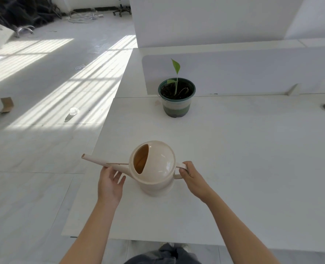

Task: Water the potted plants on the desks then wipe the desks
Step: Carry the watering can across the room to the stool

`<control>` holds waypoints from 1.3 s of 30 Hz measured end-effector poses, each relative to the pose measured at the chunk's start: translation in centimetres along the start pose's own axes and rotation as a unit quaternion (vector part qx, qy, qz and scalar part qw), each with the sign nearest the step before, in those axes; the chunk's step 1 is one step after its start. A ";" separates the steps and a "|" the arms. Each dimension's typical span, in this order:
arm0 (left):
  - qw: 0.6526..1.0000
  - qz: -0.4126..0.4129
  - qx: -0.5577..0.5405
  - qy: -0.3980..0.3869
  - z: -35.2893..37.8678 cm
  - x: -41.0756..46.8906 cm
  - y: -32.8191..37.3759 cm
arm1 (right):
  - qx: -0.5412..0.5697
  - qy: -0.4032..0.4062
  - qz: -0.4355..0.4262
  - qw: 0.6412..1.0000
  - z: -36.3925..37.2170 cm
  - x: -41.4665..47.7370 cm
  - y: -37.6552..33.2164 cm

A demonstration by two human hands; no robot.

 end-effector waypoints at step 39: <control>0.562 -0.209 0.383 -0.702 1.1 -21.1 -1.7 | 0.246 0.726 0.149 0.624 21.3 -43.6 -8.1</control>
Point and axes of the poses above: each hand's wrist, its own x-axis towards the middle knuckle, its own z-axis out of the palm, y = z × x, the point moved 1 cm from there along x, towards the middle knuckle, and after that the axes turned 1 degree about y, right-handed, at the moved point
